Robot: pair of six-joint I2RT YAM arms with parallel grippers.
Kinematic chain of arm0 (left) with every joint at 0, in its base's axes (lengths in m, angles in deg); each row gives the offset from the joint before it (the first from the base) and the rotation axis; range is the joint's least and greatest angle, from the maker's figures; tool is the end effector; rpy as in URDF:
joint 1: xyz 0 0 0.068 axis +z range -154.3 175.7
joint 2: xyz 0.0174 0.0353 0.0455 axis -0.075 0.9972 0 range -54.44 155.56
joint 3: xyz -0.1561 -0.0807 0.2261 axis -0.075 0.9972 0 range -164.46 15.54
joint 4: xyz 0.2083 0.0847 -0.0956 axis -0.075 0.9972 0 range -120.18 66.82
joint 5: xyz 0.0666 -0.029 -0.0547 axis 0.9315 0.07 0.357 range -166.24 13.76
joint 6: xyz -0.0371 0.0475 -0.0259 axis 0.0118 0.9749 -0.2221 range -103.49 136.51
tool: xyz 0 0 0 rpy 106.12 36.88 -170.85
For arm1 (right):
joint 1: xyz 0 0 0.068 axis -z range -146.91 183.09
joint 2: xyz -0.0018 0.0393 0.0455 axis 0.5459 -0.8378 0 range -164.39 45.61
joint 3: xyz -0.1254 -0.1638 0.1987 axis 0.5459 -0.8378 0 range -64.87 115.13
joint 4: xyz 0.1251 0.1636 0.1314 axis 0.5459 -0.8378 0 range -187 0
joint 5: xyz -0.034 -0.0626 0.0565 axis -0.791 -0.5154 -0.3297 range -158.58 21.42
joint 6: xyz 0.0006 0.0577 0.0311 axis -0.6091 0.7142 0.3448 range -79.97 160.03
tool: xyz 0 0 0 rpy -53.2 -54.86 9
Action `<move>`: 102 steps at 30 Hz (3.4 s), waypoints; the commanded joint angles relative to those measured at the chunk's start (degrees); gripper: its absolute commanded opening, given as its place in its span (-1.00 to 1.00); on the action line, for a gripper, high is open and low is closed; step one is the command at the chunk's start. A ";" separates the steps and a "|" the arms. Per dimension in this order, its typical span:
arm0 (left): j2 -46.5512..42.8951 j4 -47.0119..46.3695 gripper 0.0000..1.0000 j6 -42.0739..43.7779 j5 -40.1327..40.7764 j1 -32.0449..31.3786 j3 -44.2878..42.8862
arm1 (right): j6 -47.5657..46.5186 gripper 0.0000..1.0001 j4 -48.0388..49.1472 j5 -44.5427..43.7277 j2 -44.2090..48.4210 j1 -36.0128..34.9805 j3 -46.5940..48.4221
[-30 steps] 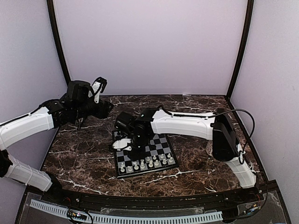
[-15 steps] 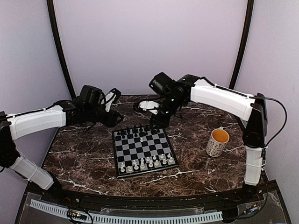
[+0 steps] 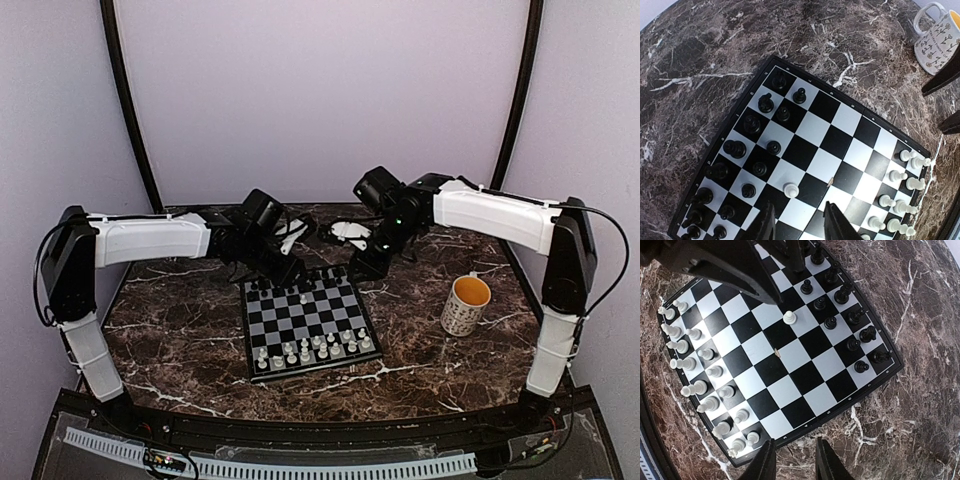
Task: Set up the chess pieces on the board
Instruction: Pick up the pawn from the chessboard, then place the pawn at g2.
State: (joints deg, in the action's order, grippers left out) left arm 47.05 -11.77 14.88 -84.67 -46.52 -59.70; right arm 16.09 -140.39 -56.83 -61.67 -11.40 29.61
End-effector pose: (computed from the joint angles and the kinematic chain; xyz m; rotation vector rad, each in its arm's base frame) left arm 0.2868 -0.2704 0.2516 0.9038 2.2306 -0.5394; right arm 0.2730 0.2829 0.2762 -1.5682 2.1889 0.3869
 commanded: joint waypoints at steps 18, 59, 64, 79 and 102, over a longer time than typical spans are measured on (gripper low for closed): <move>11.97 13.36 -0.42 -3.90 3.89 -1.84 -11.36 | -0.15 -0.30 3.29 -1.12 5.11 7.09 -1.24; 8.95 18.24 -0.97 -2.47 4.33 -2.58 -11.81 | -0.15 -0.28 2.75 -0.59 3.74 7.13 -0.91; -0.29 19.59 -0.97 -1.43 2.45 -3.19 -2.54 | -0.17 -0.28 2.34 -0.43 2.89 7.14 -0.20; -8.36 19.37 -0.96 -0.07 -4.78 -5.42 10.06 | -0.21 -0.28 1.44 -0.66 1.70 7.14 0.77; -1.60 19.32 -0.92 1.28 -4.35 -7.05 9.51 | -0.36 -0.27 1.82 -1.43 2.18 7.14 -0.08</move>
State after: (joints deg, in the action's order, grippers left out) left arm 45.18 6.74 15.45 -88.06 -53.12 -50.04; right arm 15.89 -139.30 -58.12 -60.03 -4.47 29.11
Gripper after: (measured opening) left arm 0.080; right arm 0.364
